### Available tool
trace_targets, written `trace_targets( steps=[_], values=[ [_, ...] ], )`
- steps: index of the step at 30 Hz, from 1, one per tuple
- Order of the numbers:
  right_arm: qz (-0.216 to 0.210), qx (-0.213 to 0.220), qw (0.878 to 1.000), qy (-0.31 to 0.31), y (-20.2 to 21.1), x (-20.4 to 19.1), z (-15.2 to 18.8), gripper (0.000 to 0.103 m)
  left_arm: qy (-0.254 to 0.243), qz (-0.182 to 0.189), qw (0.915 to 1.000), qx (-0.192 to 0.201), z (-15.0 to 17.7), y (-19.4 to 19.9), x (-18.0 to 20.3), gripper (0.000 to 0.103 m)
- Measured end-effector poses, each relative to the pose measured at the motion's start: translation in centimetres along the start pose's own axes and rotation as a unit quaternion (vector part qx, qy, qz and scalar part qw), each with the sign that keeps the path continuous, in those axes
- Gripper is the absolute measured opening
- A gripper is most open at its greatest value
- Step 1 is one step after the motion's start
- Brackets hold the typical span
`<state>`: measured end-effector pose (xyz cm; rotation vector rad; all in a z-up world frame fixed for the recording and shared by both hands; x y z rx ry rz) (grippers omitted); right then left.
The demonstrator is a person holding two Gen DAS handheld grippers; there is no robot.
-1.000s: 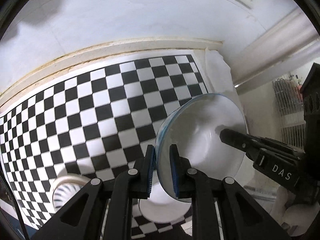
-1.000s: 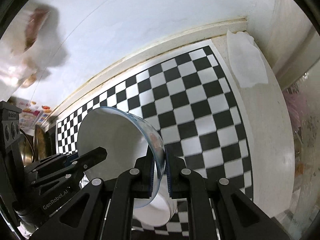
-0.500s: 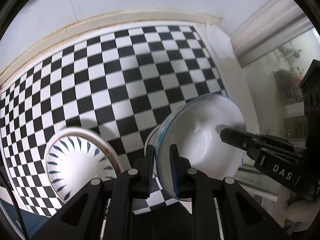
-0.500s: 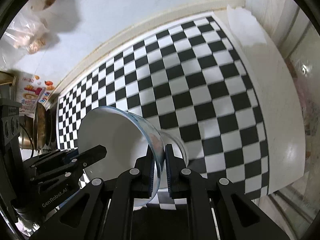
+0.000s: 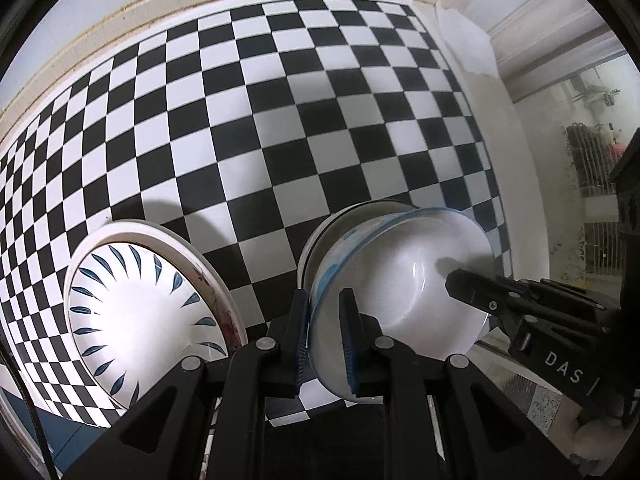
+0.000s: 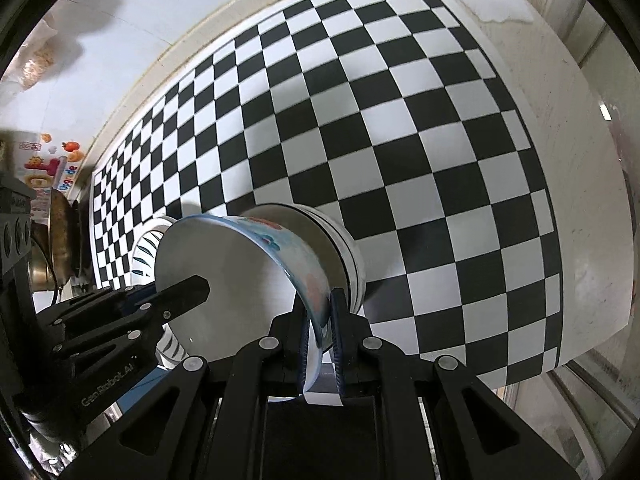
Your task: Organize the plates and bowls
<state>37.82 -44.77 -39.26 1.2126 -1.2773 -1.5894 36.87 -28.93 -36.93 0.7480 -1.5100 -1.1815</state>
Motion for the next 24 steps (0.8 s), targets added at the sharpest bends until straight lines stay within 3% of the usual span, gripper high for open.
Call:
trace_targets(
  steps=[24],
  values=[
    [0.03,-0.007,1.0,-0.008,-1.0,0.2,-1.3,0.015,0.013,-0.004,0.9999,-0.009,-0.4,-1.4,-0.7,0.014]
  ],
)
Point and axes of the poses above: each gripper's, at about its wrist camera, not at the fingertips, and y roughly against the way its jaws point, x to its right, z to its underside, the point moved 10 cm from there along -y, roughly the way its jaws point, and after that the axes turned 8 degrees about z, right-handed, at the moved point
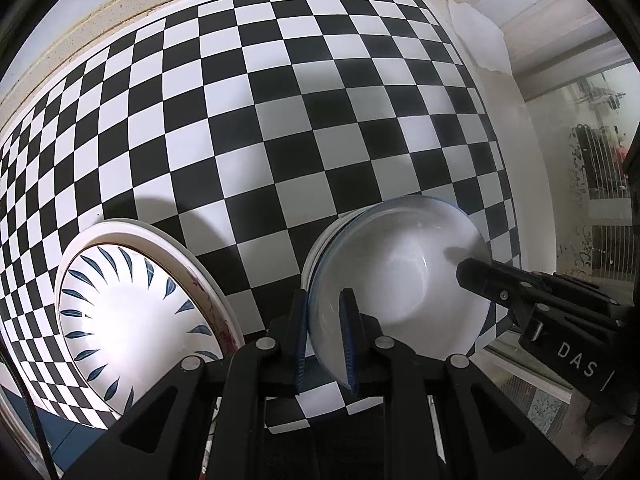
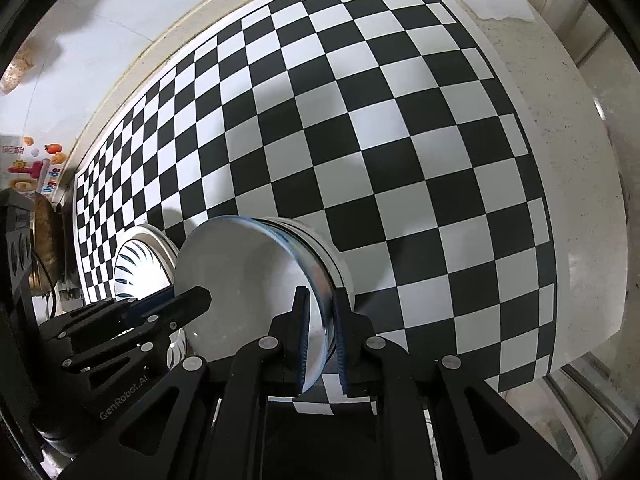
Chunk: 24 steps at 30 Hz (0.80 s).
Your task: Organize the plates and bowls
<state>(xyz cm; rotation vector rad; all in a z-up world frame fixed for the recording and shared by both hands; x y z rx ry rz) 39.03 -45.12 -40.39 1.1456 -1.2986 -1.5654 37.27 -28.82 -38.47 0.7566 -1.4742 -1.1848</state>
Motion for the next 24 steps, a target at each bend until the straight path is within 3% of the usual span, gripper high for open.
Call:
trace_targets(
  steps=[13,24],
  values=[
    [0.006,0.002,1.0,0.002,0.1,0.0,0.3,0.015,-0.003,-0.011,0.9999,0.007,0.2,0.5,0.1,0.014],
    [0.026,0.055,0.998,0.034,4.7,-0.4,4.0,0.016,-0.039,-0.054,0.9935,0.092,3.0,6.4,1.4,0.017]
  ],
)
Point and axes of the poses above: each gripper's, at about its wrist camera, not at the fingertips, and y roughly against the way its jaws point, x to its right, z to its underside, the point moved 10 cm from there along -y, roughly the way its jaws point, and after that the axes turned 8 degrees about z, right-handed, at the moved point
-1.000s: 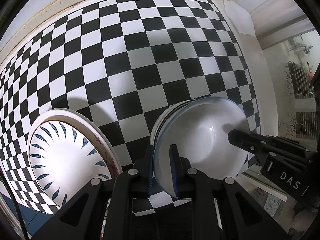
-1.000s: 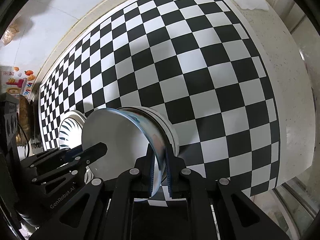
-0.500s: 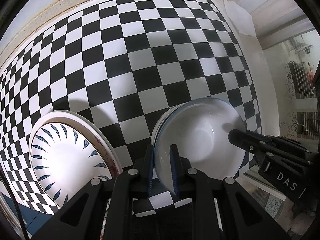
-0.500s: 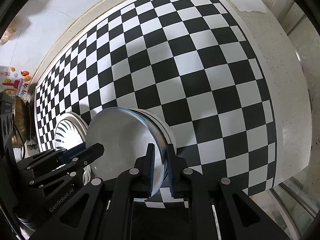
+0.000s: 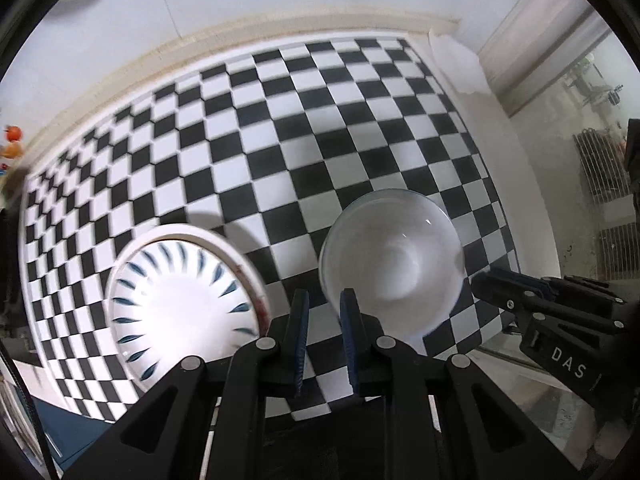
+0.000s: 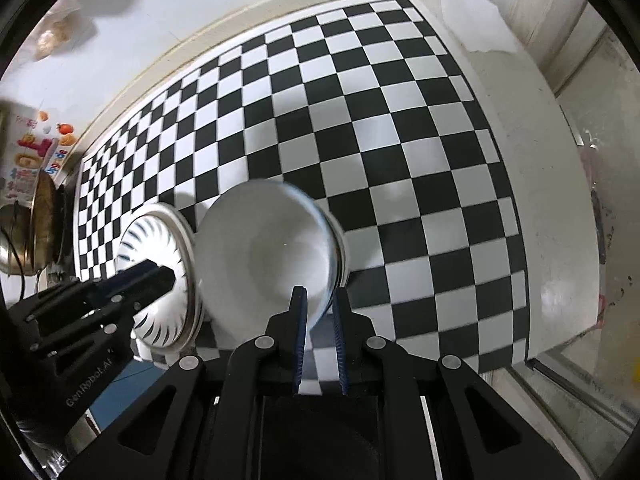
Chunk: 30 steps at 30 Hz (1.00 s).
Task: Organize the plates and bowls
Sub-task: 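Lower the bowl stack onto the checkered cloth and open the right tool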
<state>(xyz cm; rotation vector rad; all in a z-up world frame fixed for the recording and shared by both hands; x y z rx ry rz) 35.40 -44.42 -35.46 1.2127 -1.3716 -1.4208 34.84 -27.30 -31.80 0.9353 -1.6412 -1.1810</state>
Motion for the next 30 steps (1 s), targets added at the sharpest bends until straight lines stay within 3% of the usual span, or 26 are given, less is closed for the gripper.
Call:
trace_targets(
  steps=[2,4,5,8,10,13,21,30],
  values=[
    [-0.002,0.009,1.0,0.004,1.3,-0.4,1.1,0.025,0.005,-0.002,0.9999,0.016,0.6,1.3,0.0,0.018],
    [-0.006,0.024,1.0,0.005,2.9,-0.7,2.1,0.047,0.007,-0.002,0.9996,0.028,1.2,2.7,-0.1,0.02],
    [-0.009,0.032,0.999,0.007,3.7,-0.9,2.5,0.052,0.007,-0.002,0.9993,0.036,1.4,3.5,-0.1,0.022],
    [-0.013,0.062,0.998,0.01,6.5,-1.6,3.6,0.068,0.005,-0.008,0.9979,0.063,1.8,5.9,-0.4,0.032],
    [-0.008,0.083,0.996,0.012,8.2,-1.9,4.3,0.077,0.006,-0.009,0.9969,0.078,2.2,7.4,-0.6,0.047],
    [-0.005,0.103,0.995,0.009,10.4,-2.2,5.4,0.082,0.01,-0.004,0.9954,0.095,2.9,9.3,-0.7,0.067],
    [-0.002,0.13,0.991,0.025,14.6,-3.8,8.3,0.085,0.004,-0.009,0.9923,0.124,4.8,13.3,-0.4,0.07],
    [0.007,0.157,0.987,0.032,18.0,-4.5,9.3,0.085,0.004,-0.015,0.99,0.14,6.3,15.8,-0.7,0.07]
  ],
)
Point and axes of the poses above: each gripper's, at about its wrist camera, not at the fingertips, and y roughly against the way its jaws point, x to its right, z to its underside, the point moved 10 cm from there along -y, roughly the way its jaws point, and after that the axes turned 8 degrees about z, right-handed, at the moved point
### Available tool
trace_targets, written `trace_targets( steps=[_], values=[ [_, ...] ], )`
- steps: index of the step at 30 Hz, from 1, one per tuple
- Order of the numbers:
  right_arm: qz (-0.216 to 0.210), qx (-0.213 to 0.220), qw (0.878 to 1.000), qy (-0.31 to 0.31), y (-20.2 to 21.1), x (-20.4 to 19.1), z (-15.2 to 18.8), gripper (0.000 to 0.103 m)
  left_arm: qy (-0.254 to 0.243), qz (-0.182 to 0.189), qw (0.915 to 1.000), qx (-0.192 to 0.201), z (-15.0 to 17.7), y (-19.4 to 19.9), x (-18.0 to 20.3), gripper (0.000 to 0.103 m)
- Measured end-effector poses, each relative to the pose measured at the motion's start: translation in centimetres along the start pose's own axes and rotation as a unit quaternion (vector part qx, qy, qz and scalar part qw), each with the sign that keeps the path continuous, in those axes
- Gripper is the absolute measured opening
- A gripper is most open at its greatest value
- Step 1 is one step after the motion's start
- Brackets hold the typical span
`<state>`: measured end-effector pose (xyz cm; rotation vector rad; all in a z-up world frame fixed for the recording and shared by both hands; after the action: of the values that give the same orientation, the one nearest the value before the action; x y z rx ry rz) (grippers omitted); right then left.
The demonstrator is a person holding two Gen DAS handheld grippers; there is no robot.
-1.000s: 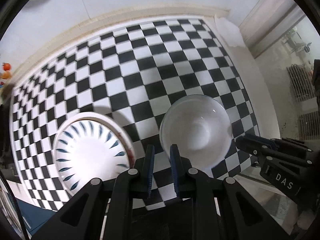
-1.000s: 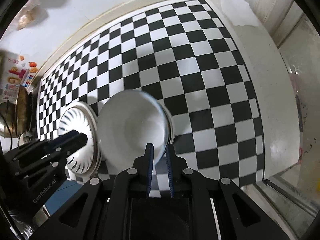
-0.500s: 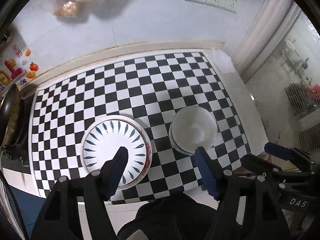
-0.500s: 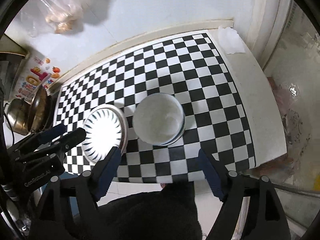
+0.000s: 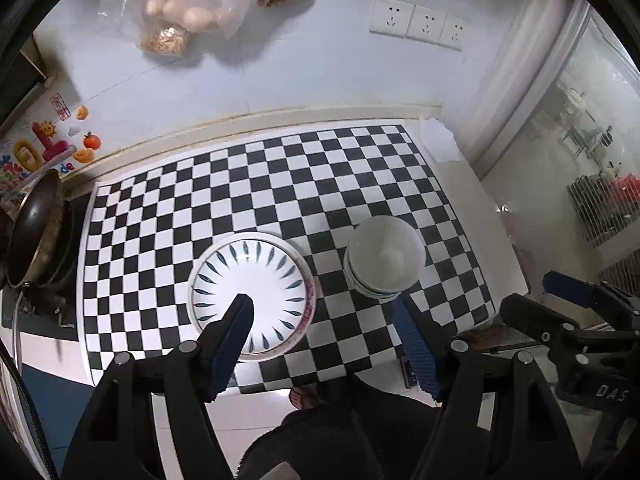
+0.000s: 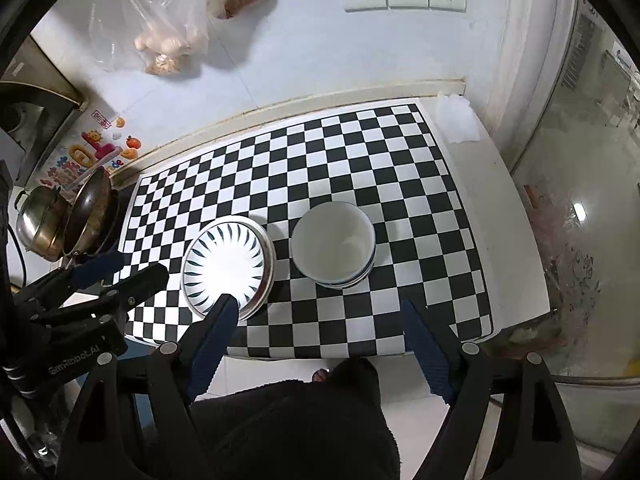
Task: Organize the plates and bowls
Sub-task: 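Lower the bowl stack onto the checkered cloth and open the right tool, then grip the rims of the stacked bowls with the right tool and lift them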
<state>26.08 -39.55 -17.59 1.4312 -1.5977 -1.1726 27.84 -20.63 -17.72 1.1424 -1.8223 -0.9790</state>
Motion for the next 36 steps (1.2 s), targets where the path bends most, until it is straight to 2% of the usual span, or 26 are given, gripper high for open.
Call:
trace_targets(
  steps=[9,15,20,24,27,29,32,36],
  values=[
    [0.007,-0.01,1.0,0.01,-0.2,-0.7,0.2,0.086,0.02,0.005,0.9997,-0.013,0.1,-1.5,-1.0,0.07],
    [0.003,-0.025,1.0,0.004,-3.4,-0.1,-0.6,0.086,0.057,0.01,0.9977,-0.034,-0.2,-4.8,-2.9,0.07],
    [-0.008,-0.046,0.999,-0.021,-8.0,1.4,-1.3,0.086,0.089,0.023,0.9929,-0.075,-0.4,-9.3,-4.0,0.07],
    [-0.018,-0.071,0.996,-0.049,-12.3,2.9,-1.7,0.086,0.113,0.058,0.9846,-0.12,-0.9,-13.7,-3.7,0.07],
    [-0.046,-0.096,0.991,-0.078,-16.0,3.9,-1.8,0.086,0.142,0.096,0.9712,-0.166,-0.9,-17.2,-3.2,0.07],
    [-0.082,-0.114,0.984,-0.113,-18.7,4.7,-1.8,0.086,0.155,0.113,0.9627,-0.19,-0.9,-19.4,-2.7,0.07],
    [-0.105,-0.136,0.974,-0.145,-21.9,5.6,-1.3,0.086,0.166,0.13,0.9509,-0.227,-0.8,-22.8,-1.9,0.07],
    [-0.129,-0.158,0.964,-0.172,-25.1,6.2,-0.6,0.085,0.165,0.143,0.9416,-0.256,-0.6,-25.8,-1.0,0.07]
  ],
)
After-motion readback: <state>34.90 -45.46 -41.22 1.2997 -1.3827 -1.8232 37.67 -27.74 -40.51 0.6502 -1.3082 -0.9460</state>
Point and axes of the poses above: each gripper's, at about its wrist camera, not at the fingertips, and y roughly against the way its jaws point, x to its right, z to its underside, the point moved 10 cm from there along -y, roughly the way its jaws point, and after that the axes turned 8 degrees about z, right-handed, at the moved point
